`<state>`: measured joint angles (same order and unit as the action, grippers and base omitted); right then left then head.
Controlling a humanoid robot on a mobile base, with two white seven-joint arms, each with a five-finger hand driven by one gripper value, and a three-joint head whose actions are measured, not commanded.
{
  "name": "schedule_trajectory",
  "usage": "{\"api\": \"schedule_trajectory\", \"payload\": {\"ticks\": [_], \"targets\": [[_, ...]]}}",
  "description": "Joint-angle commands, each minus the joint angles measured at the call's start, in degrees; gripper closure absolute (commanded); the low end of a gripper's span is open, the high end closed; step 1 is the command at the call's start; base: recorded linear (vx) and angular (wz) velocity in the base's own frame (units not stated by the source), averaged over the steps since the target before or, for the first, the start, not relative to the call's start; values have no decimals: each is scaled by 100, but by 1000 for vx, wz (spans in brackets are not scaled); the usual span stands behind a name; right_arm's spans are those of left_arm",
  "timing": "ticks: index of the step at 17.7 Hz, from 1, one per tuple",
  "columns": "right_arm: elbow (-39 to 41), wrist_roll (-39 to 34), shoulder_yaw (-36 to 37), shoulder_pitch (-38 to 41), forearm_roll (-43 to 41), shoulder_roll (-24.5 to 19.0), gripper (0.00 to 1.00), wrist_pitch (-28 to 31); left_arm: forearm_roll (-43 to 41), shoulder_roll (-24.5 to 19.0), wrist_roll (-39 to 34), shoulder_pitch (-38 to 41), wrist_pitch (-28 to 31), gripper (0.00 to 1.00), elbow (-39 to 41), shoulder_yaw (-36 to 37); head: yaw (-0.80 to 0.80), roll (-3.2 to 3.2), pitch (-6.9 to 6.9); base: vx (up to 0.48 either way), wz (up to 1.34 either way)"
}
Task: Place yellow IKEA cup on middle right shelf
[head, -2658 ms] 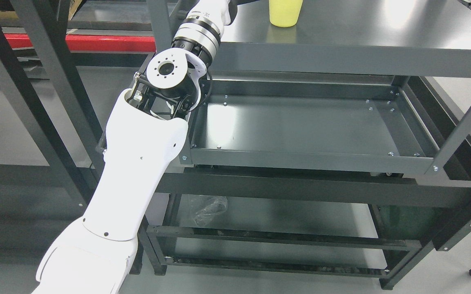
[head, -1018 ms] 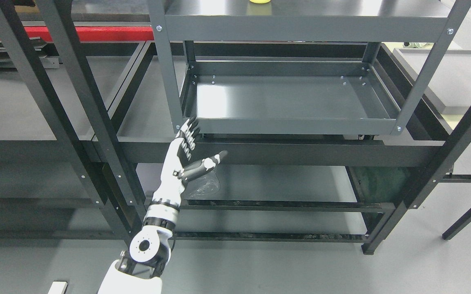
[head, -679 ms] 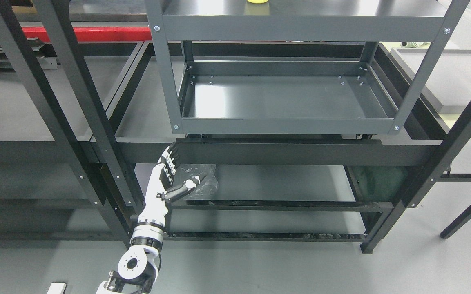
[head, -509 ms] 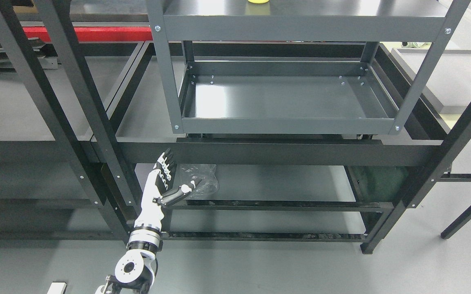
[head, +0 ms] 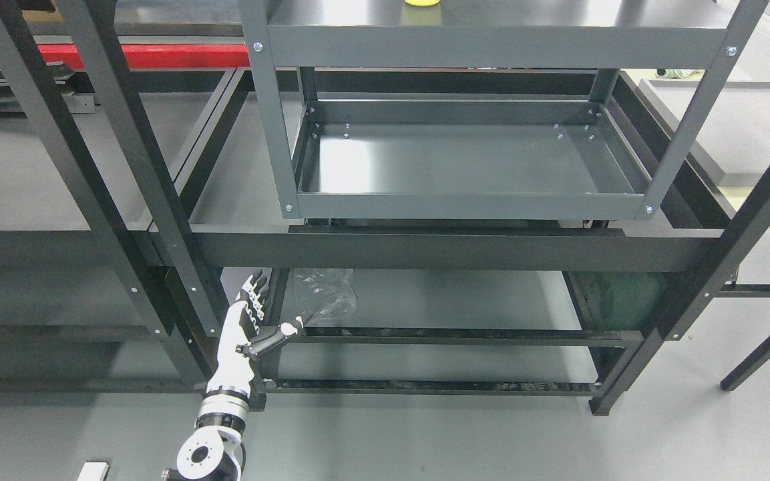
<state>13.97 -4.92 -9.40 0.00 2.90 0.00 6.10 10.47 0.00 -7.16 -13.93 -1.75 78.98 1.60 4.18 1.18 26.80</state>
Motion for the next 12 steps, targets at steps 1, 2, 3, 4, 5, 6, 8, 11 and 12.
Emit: {"api": "schedule_trajectory", "payload": {"ticks": [1,2,3,4,5,6,8,11,12], "targets": [[1,0,0,35,0,100,1,-3,-1,-100,4,57,8,1,-137,-266,0,0,0,0,0],[1,0,0,35,0,100,1,-3,-1,-100,4,57,8,1,-137,-257,0,0,0,0,0],[1,0,0,35,0,100,1,-3,-1,-100,4,57,8,1,-137,-257,0,0,0,0,0],[1,0,0,35,0,100,1,-3,-1,-100,4,57,8,1,-137,-257,0,0,0,0,0],[1,0,0,35,0,100,1,-3,-1,-100,13,48,8,1,-137,-257,0,0,0,0,0],[1,0,0,35,0,100,1,-3,-1,-100,13,39,8,1,-137,-257,0,0,0,0,0],[1,0,0,35,0,100,1,-3,8,-100,22,39,8,1,-137,-248,0,0,0,0,0],[1,0,0,35,0,100,1,-3,8,-100,31,39,8,1,-137,-231,0,0,0,0,0],[1,0,0,35,0,100,1,-3,8,-100,31,39,8,1,-137,-231,0,0,0,0,0]]}}
